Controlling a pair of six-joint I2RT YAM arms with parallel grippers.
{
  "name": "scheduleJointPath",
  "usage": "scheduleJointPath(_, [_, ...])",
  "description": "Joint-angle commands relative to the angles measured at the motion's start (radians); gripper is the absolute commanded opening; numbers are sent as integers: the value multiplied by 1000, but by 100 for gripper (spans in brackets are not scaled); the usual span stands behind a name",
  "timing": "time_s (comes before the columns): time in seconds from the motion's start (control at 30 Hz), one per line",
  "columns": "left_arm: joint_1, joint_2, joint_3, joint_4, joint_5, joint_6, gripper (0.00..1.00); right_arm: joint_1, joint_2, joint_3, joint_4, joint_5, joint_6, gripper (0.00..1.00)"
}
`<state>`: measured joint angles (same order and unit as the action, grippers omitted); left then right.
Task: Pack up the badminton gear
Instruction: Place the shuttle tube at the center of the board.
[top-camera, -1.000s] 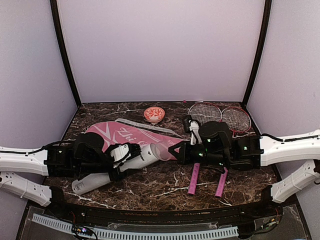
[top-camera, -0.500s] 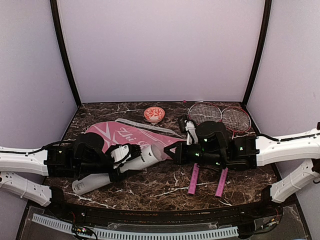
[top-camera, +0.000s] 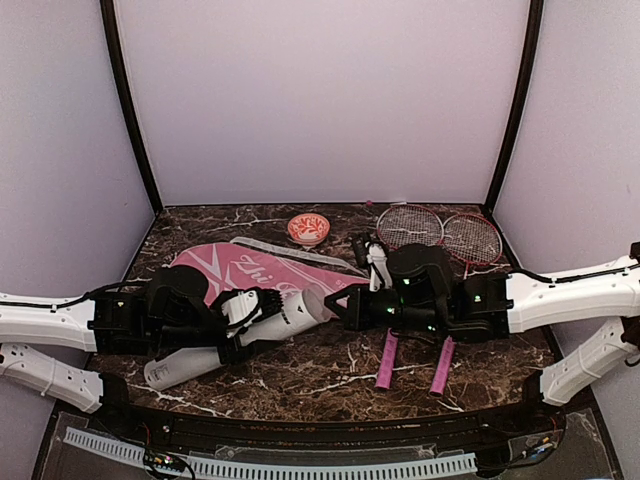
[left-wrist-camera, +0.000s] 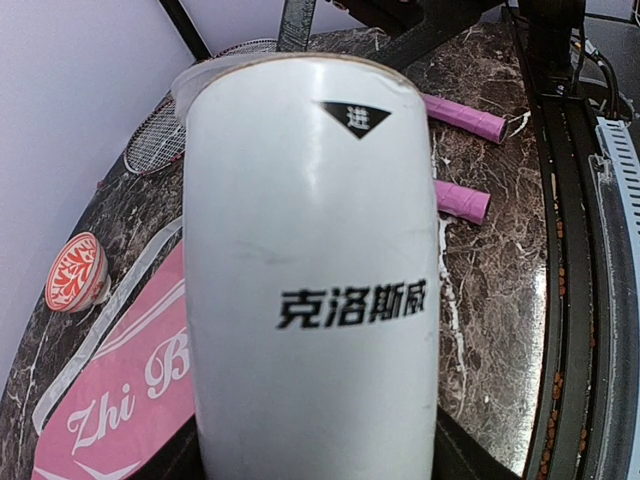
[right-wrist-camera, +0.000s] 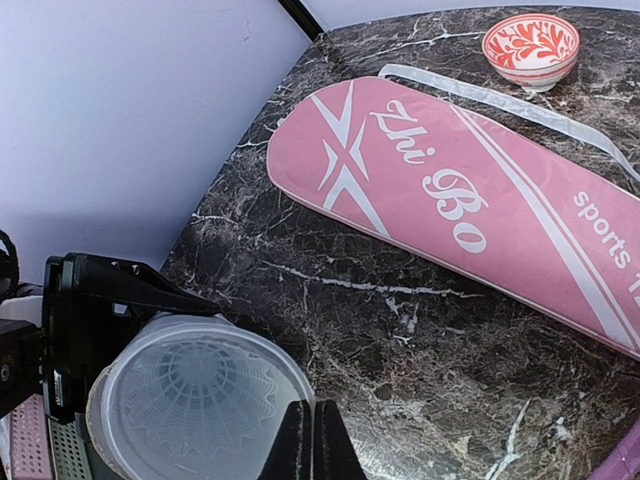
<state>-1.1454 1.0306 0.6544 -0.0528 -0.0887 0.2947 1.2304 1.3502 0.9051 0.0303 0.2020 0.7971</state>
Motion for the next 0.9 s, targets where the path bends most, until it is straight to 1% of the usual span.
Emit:
scheduleJointPath(0.0, [3, -22, -10, 61, 10, -26, 64, 9, 6, 24, 48, -22, -18, 0])
scheduleJointPath(0.53, [3, -19, -10, 64, 11, -26, 64, 31, 22, 37, 10, -33, -69, 0])
scheduleJointPath(0.87, [3, -19, -10, 64, 10, -25, 64, 48, 77, 116, -116, -6, -159, 0])
